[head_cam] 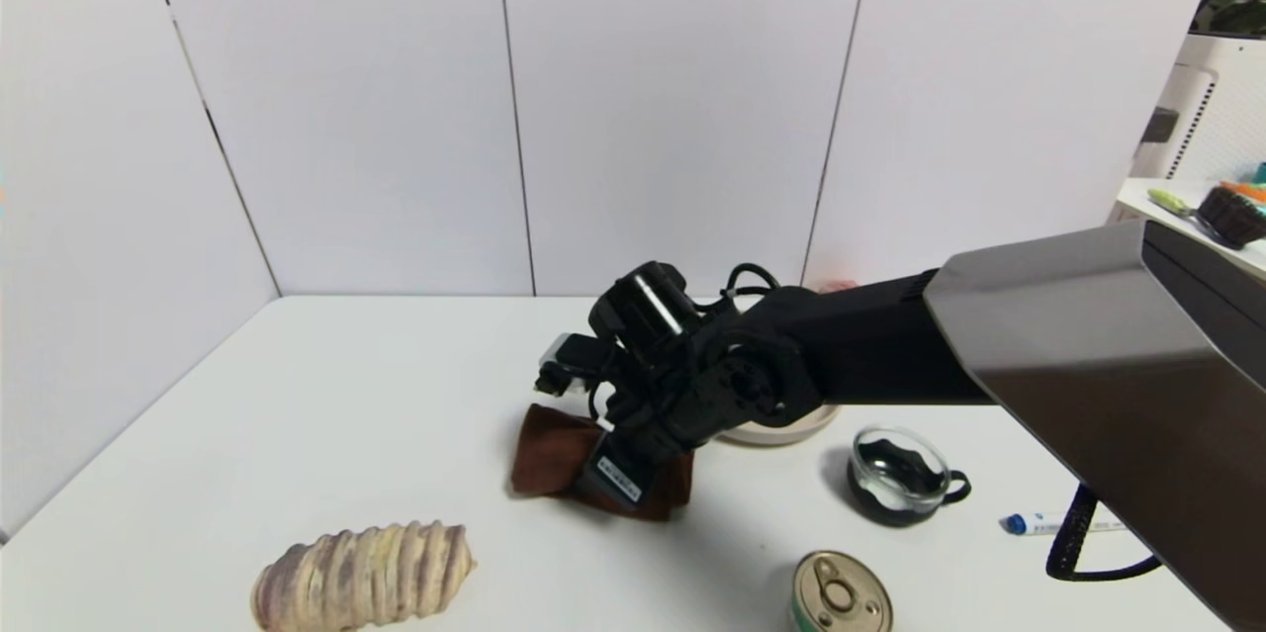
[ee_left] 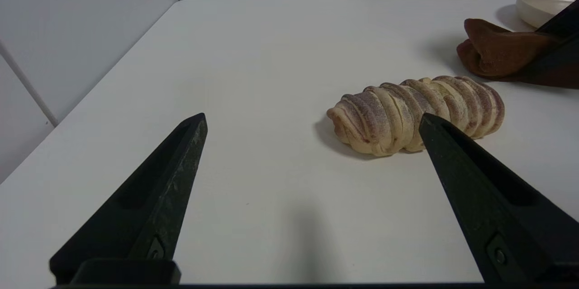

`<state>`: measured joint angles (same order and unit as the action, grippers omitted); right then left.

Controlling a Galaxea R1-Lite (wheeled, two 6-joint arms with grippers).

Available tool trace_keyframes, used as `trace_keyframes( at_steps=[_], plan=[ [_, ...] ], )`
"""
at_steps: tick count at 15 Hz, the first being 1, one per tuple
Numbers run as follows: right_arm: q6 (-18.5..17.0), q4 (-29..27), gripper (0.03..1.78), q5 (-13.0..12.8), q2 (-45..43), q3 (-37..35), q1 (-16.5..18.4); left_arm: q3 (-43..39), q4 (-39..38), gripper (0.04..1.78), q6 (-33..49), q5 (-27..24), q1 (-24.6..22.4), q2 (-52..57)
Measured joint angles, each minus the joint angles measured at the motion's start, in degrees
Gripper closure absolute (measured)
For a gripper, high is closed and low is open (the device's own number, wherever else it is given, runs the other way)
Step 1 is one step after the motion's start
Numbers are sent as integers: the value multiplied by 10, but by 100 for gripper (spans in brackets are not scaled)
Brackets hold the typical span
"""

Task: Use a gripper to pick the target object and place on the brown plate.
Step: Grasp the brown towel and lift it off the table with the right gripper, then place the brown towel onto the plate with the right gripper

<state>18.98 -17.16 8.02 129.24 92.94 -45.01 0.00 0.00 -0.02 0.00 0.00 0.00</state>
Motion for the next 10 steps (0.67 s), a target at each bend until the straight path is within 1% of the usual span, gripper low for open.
trace_keyframes(
  at_steps=[1, 2, 3, 5, 8, 10],
  plan=[
    [0, -1, 106, 0, -2, -3, 0, 0, 0, 13, 0, 0, 0, 0],
    [0, -8, 142, 0, -7, -4, 0, 0, 0, 13, 0, 0, 0, 0],
    [0, -20, 163, 0, -13, -6, 0, 0, 0, 13, 0, 0, 0, 0],
    [-1, -46, 163, 0, -30, -6, 0, 0, 0, 13, 0, 0, 0, 0],
    [-4, -52, 163, 1, -68, 3, 5, 0, 0, 13, 0, 0, 0, 0],
    [-5, -52, 163, 0, -93, 27, 19, 0, 0, 13, 0, 0, 0, 0]
  ],
)
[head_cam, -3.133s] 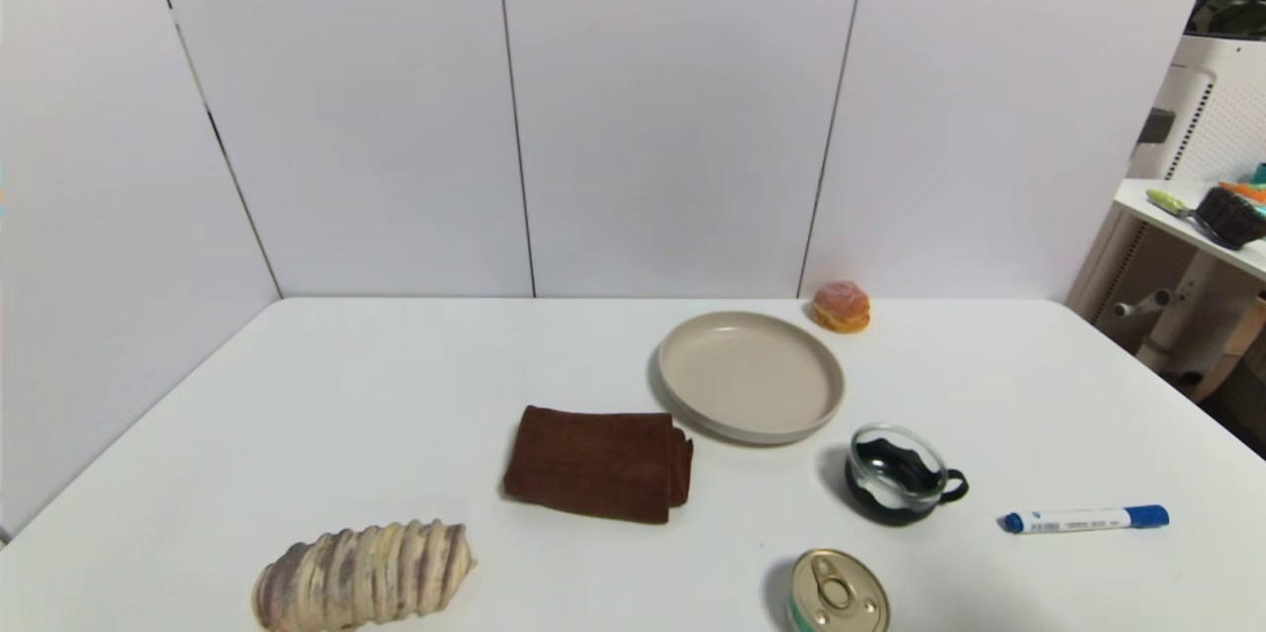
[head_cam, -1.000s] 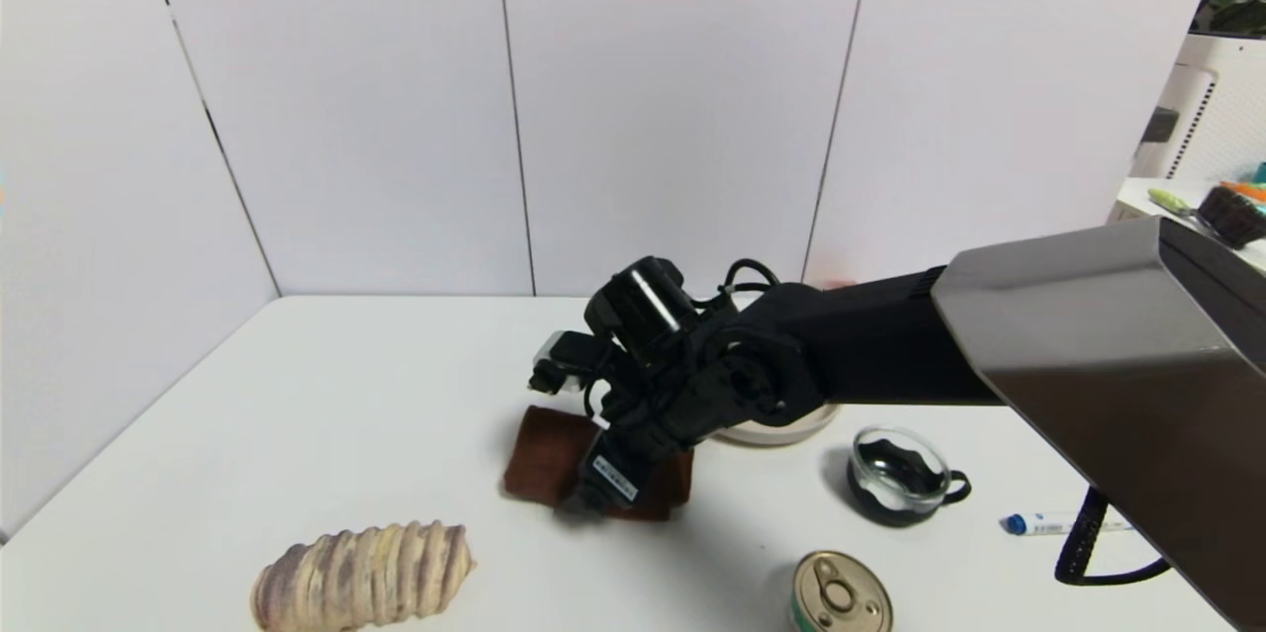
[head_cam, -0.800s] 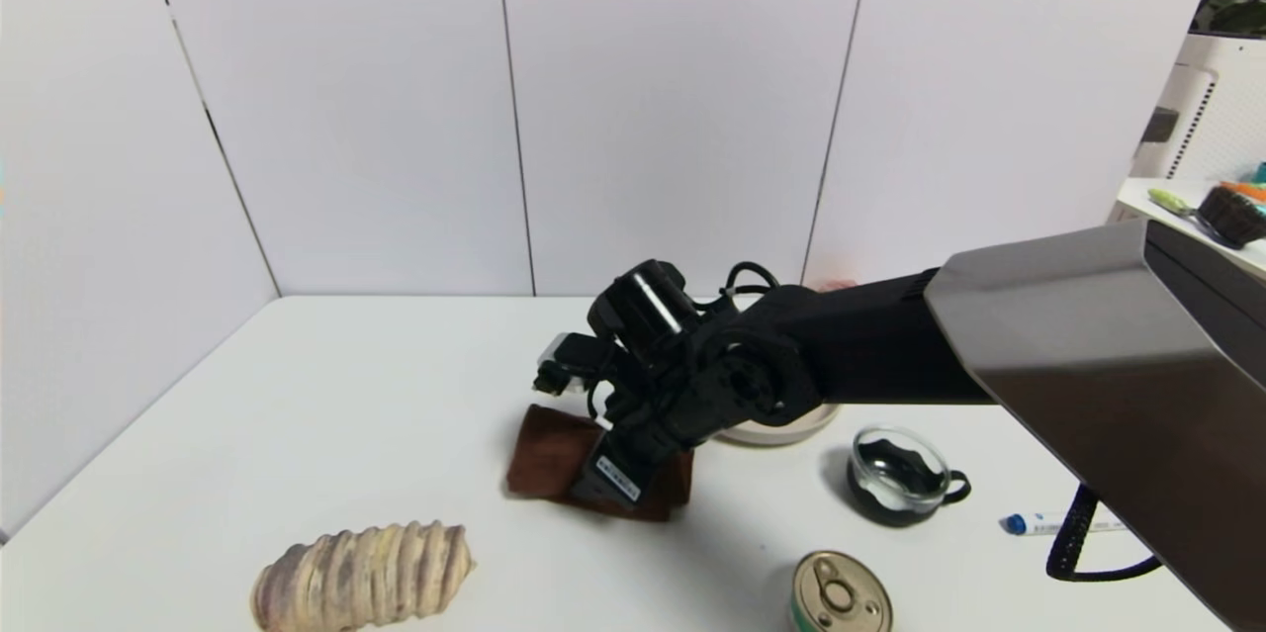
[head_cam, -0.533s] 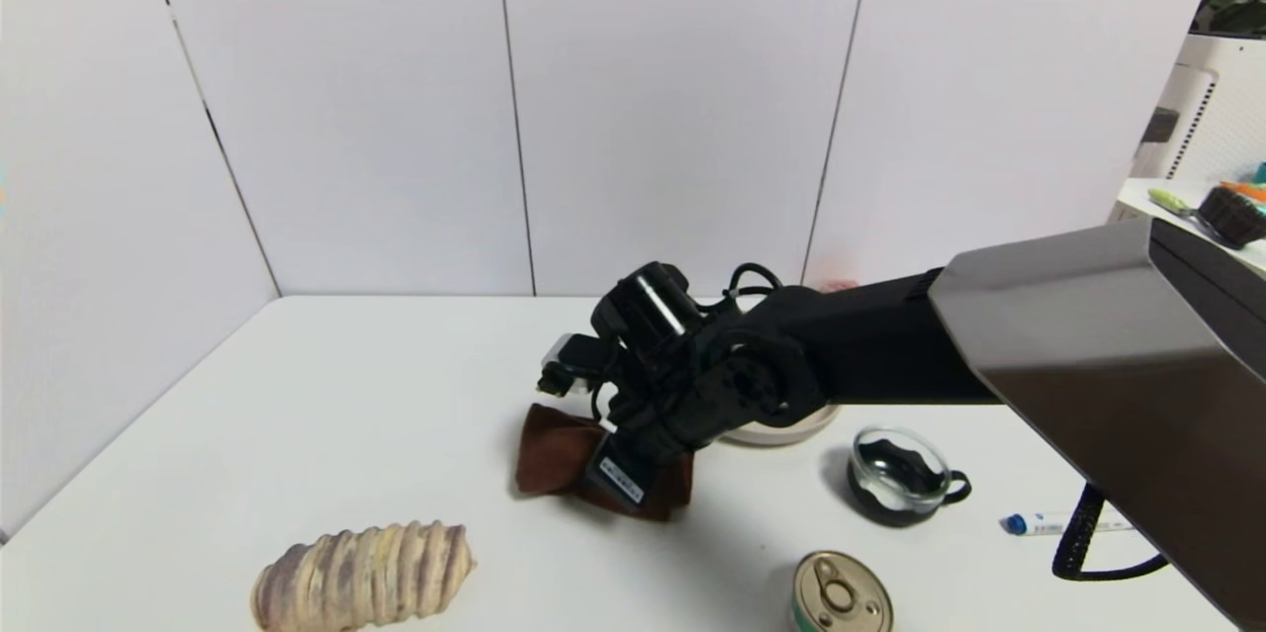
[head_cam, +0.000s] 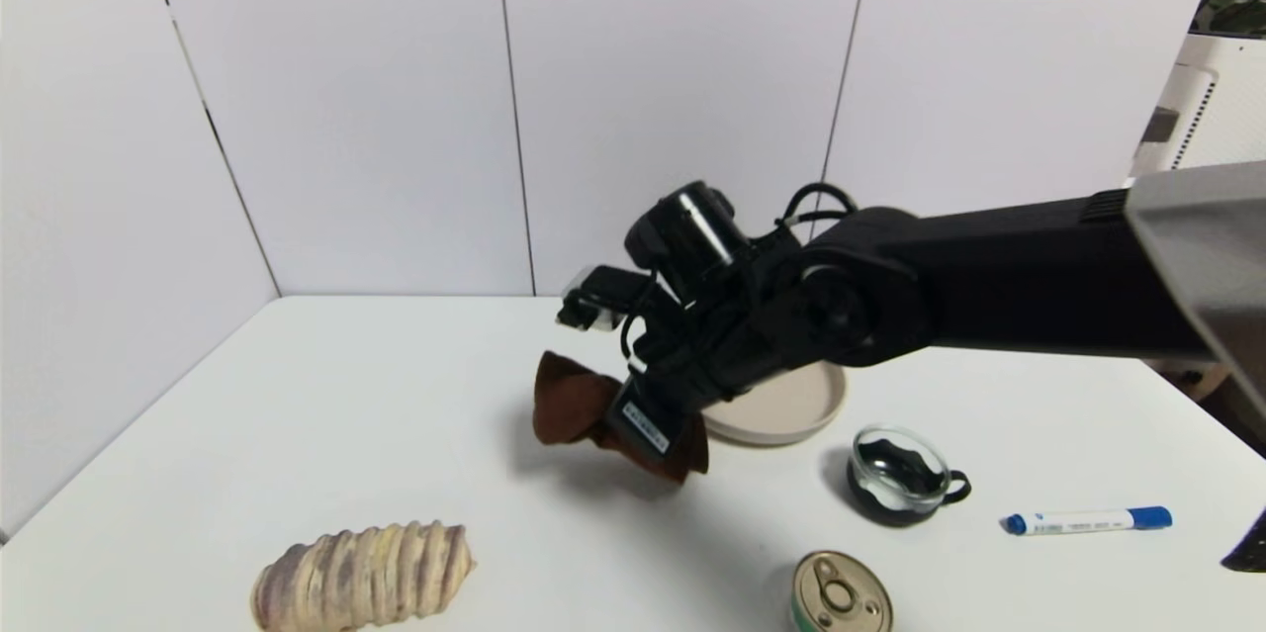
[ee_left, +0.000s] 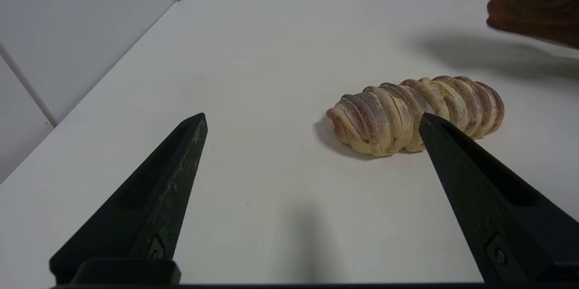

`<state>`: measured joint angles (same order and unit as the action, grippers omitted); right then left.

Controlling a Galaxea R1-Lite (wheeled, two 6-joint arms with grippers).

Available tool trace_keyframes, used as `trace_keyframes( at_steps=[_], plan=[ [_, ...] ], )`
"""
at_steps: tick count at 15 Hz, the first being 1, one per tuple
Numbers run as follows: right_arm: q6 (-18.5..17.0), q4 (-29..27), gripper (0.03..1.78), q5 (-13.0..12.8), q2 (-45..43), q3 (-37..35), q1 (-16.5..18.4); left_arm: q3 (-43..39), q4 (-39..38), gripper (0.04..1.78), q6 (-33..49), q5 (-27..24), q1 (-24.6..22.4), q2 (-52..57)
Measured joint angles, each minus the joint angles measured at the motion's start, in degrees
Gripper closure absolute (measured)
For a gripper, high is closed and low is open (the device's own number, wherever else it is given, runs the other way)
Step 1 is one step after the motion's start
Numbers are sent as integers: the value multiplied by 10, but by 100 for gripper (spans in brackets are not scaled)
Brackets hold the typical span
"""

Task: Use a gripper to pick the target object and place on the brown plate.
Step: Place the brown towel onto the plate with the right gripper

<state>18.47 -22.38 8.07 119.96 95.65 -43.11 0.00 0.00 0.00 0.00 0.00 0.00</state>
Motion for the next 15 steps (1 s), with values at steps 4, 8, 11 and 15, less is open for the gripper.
trace_keyframes(
  at_steps=[4, 8, 11, 15],
  plan=[
    [5, -1, 163, -2, -29, 49, 63, 0, 0, 13, 0, 0, 0, 0],
    [28, -1, 163, -14, -36, 53, 143, 0, 0, 13, 0, 0, 0, 0],
    [40, 2, 163, -15, -30, 30, 184, 0, 0, 13, 0, 0, 0, 0],
    [30, 6, 163, -15, -17, -9, 200, 0, 0, 13, 0, 0, 0, 0]
  ],
)
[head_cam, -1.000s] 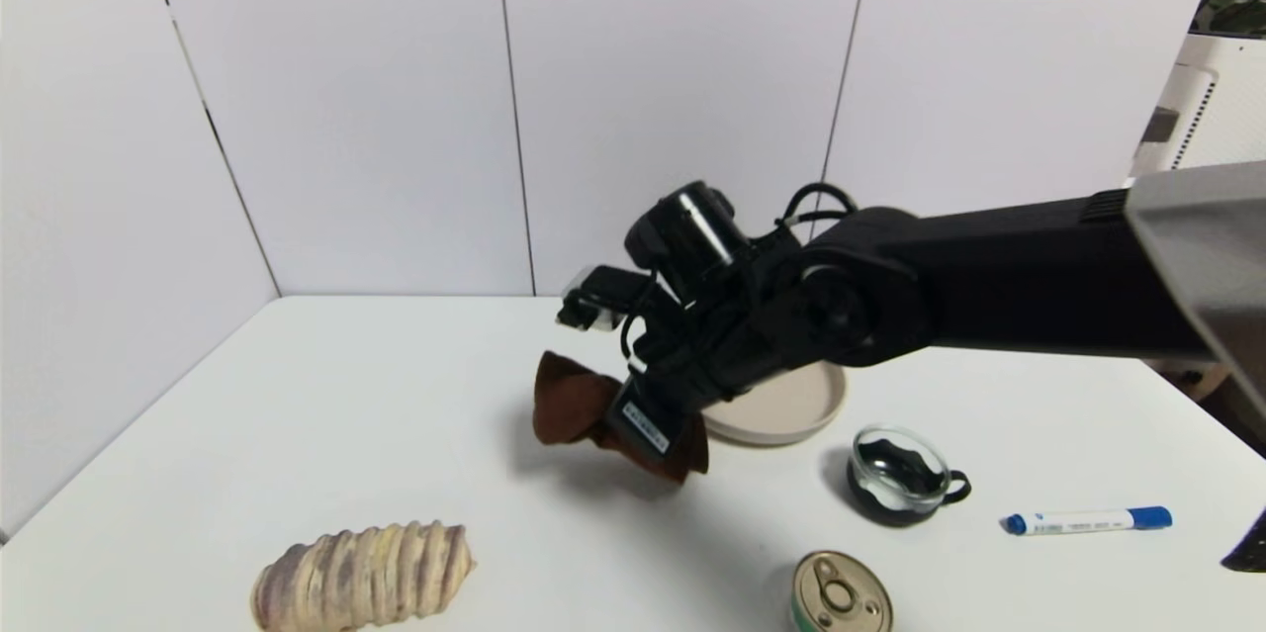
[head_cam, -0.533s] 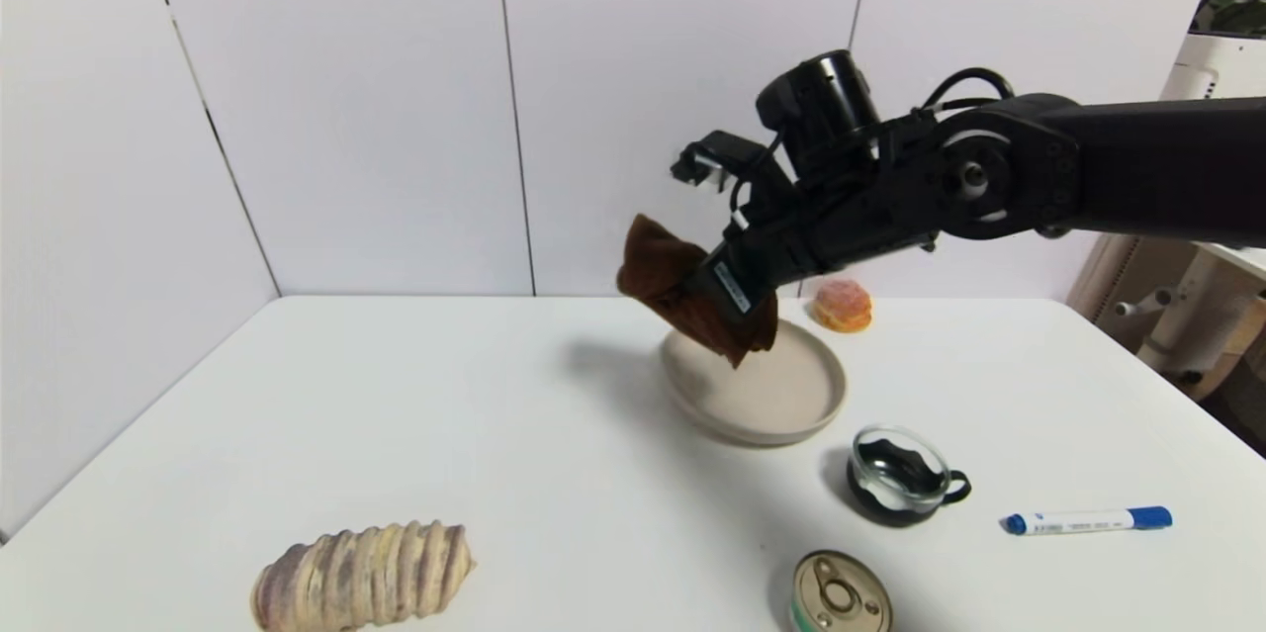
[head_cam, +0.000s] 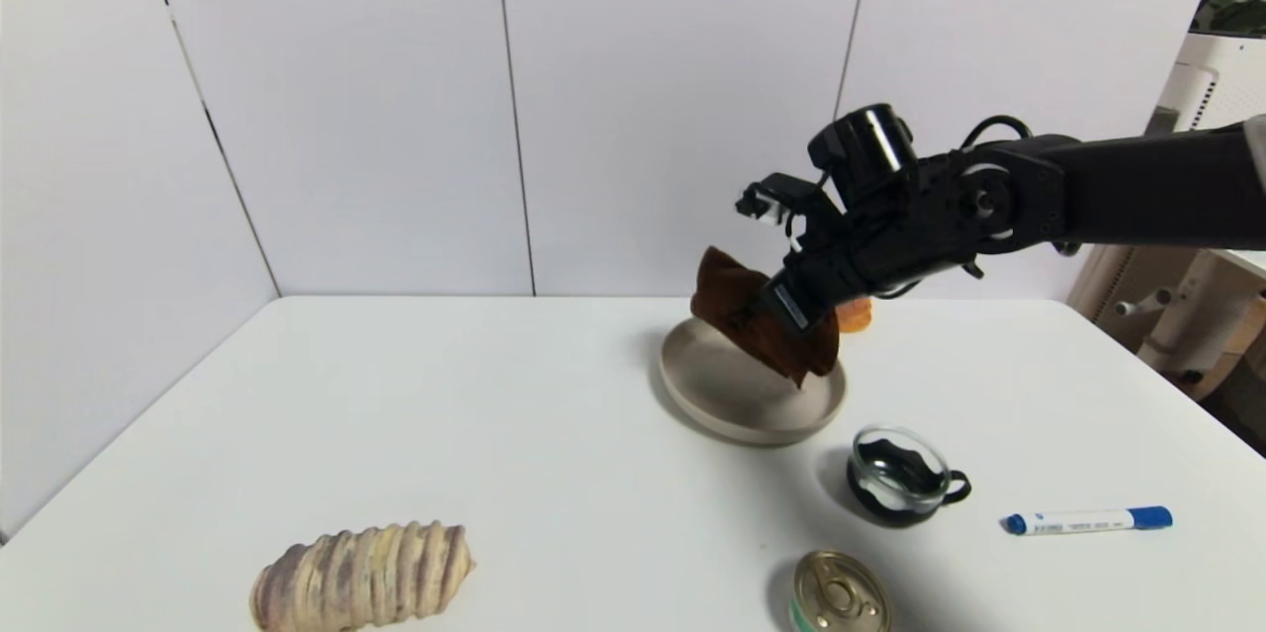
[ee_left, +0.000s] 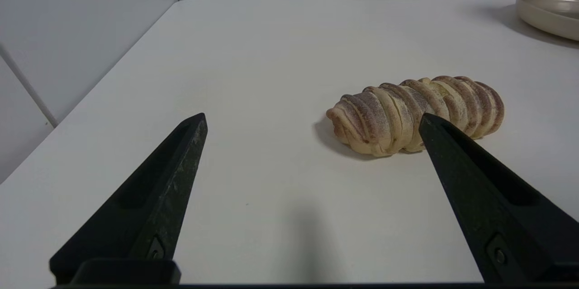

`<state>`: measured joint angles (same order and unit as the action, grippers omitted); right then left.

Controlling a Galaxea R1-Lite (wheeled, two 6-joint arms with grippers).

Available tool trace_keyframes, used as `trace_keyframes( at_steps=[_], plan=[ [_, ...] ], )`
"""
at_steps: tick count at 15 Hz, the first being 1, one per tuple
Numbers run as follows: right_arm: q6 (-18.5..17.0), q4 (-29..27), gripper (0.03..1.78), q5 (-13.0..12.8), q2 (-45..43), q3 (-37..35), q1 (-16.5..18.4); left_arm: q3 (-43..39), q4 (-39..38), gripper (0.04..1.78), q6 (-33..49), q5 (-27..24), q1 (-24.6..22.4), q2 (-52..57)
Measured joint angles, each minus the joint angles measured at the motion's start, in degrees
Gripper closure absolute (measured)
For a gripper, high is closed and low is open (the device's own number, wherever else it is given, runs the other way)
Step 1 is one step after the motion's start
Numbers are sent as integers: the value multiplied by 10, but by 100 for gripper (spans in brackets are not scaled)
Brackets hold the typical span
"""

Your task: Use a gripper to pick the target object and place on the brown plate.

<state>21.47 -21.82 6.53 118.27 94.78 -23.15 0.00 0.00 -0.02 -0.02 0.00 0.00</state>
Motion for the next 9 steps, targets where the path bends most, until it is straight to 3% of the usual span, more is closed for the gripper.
trace_keyframes(
  at_steps=[5, 9],
  plan=[
    [-1, 2, 94, 0, 2, -20, 1, 0, 0, 13, 0, 0, 0, 0],
    [-1, -3, 61, 0, -35, -50, -1, 0, 0, 13, 0, 0, 0, 0]
  ],
)
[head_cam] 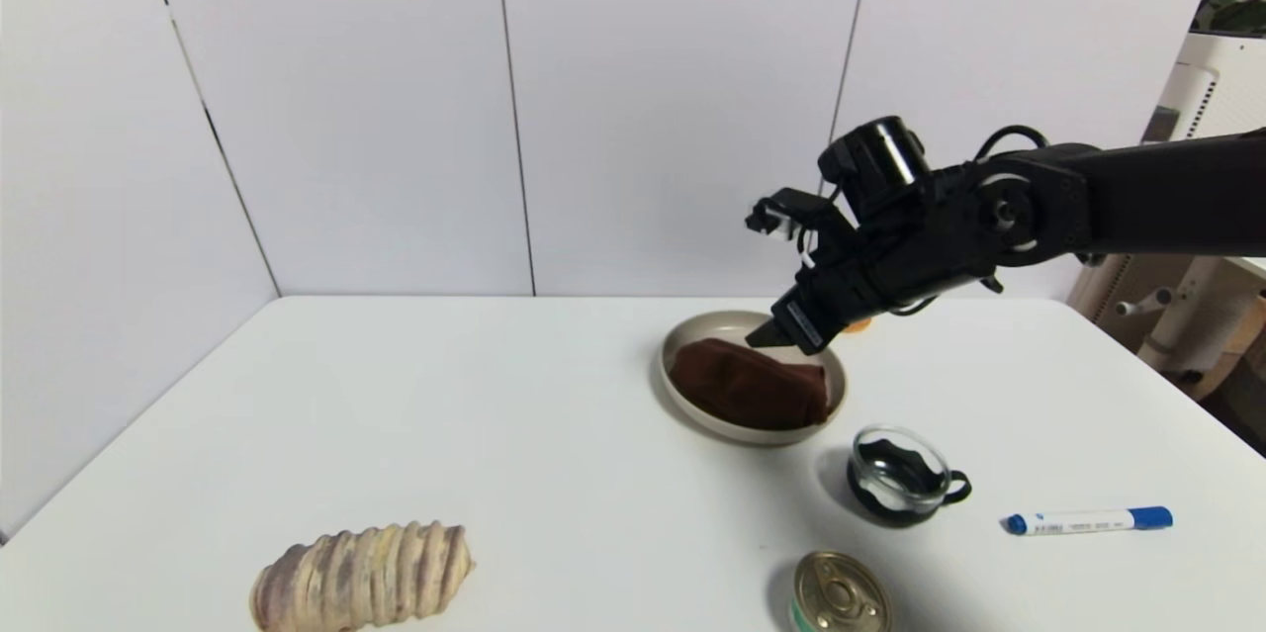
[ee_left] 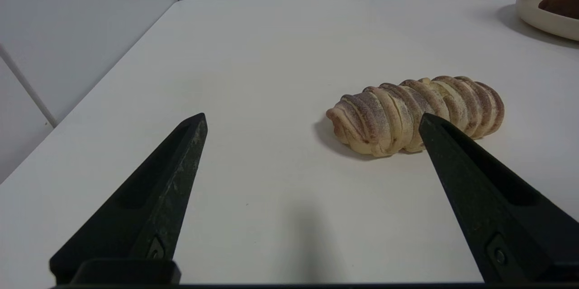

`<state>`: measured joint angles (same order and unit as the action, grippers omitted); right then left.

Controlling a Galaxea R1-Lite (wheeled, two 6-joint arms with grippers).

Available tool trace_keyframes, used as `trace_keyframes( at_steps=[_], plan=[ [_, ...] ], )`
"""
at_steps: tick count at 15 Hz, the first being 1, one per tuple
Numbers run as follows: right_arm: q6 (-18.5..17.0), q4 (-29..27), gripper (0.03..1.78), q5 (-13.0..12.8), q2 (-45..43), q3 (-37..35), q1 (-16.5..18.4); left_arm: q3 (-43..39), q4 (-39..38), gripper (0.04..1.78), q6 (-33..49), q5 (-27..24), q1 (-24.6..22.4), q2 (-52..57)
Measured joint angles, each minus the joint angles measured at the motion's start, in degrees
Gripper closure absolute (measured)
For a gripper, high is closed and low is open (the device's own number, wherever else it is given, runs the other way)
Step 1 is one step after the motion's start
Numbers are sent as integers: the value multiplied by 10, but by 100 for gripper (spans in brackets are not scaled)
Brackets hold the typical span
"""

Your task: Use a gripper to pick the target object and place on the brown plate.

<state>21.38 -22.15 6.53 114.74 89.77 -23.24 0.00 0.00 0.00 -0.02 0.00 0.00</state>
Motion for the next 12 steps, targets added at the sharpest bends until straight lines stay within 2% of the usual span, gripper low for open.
trace_keyframes(
  at_steps=[3, 6, 9, 12],
  plan=[
    [-7, -1, 44, -1, -76, -56, 3, 0, 0, 13, 0, 0, 0, 0],
    [-42, -3, 34, -1, -197, -148, 31, 0, 0, 13, 0, 0, 0, 0],
    [-75, -3, 26, -1, -367, -283, 89, 0, 0, 13, 0, 0, 0, 0],
    [-90, 10, 21, -1, -570, -434, 172, 0, 0, 13, 0, 0, 0, 0]
  ],
)
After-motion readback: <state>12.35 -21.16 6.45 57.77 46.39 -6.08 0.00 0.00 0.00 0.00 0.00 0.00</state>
